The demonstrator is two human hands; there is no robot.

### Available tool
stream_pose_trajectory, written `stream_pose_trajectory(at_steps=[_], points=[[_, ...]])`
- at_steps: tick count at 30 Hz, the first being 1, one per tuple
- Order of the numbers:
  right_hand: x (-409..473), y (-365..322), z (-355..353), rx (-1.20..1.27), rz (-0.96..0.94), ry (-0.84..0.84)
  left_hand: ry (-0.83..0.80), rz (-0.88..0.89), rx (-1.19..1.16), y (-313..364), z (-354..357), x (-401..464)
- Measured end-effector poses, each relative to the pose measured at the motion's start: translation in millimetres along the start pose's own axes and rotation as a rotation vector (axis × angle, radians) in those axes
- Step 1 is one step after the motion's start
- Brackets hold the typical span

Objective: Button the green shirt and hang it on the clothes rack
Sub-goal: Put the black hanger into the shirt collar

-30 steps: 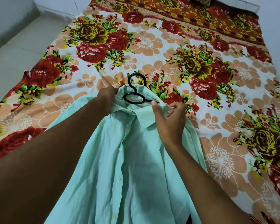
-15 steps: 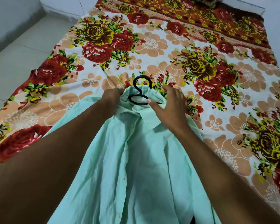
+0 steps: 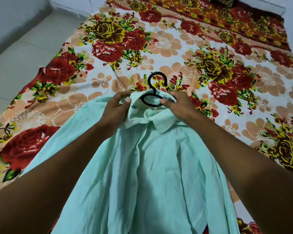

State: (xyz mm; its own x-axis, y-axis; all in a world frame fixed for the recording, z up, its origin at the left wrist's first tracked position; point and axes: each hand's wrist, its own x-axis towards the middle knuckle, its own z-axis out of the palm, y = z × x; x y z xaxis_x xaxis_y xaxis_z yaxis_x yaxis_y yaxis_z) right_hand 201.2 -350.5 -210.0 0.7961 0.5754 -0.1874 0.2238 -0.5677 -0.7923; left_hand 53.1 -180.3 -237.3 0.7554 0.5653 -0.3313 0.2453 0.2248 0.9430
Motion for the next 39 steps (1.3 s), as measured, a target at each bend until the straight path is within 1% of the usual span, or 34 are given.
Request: stream_pose_trajectory(at_steps=[1,3,4,5,6,7,8,9,10,11,12,13,15,17,20,24,25,27,29,31,33,34,36,38,39], points=[[0,0,1,0.0,-0.007,0.007,0.073,0.05,0.078,2,-2,1],[-1,-1,1,0.019,-0.015,0.016,0.201,0.108,0.126,6,-9,6],[-1,1,1,0.034,-0.018,0.015,0.252,0.187,0.239,8,-14,9],[-3,1,-1,0.045,-0.023,0.008,0.278,0.294,0.447,11,-19,11],[-4,2,-2,0.058,-0.023,-0.004,0.275,0.417,0.656,15,-23,11],[-5,2,-4,0.081,-0.021,-0.017,0.227,0.527,0.793,18,-25,14],[-6,3,-6,0.114,-0.02,-0.032,0.119,0.569,0.845,24,-24,13],[-7,3,-10,0.145,-0.019,-0.054,-0.023,0.539,0.839,27,-24,16],[-10,4,-15,0.171,-0.018,-0.094,-0.169,0.465,0.827,29,-23,18],[-13,4,-22,0.18,-0.019,-0.148,-0.28,0.388,0.829,30,-25,22],[-17,5,-29,0.171,-0.025,-0.207,-0.35,0.34,0.869,29,-26,26],[-21,7,-36,0.138,-0.042,-0.257,-0.388,0.334,0.915,28,-28,29],[-26,12,-46,0.011,-0.129,-0.305,-0.438,0.373,0.978,28,-32,33],[-28,19,-48,-0.136,-0.256,-0.272,-0.46,0.425,1.025,28,-33,37],[-28,29,-48,-0.332,-0.436,-0.168,-0.488,0.469,1.068,24,-32,41],[-22,34,-50,-0.709,-0.67,-0.092,-0.523,0.504,1.111,21,-34,42],[-22,32,-50,-0.771,-0.72,-0.059,-0.526,0.508,1.117,21,-35,43],[-25,26,-50,-0.763,-0.767,0.014,-0.517,0.513,1.114,19,-34,44],[-30,19,-53,-0.69,-0.735,0.029,-0.502,0.516,1.097,17,-35,46],[-31,21,-58,-0.726,-0.643,-0.042,-0.497,0.52,1.1,16,-34,47],[-28,24,-64,-0.862,-0.563,-0.116,-0.497,0.508,1.105,15,-34,48],[-26,25,-66,-0.912,-0.577,-0.129,-0.499,0.505,1.104,14,-34,48],[-20,23,-69,-0.969,-0.699,-0.104,-0.491,0.52,1.103,12,-35,50],[-16,19,-69,-0.951,-0.83,-0.06,-0.477,0.546,1.104,11,-35,51],[-16,17,-67,-0.898,-0.841,-0.05,-0.47,0.556,1.107,11,-34,50]])
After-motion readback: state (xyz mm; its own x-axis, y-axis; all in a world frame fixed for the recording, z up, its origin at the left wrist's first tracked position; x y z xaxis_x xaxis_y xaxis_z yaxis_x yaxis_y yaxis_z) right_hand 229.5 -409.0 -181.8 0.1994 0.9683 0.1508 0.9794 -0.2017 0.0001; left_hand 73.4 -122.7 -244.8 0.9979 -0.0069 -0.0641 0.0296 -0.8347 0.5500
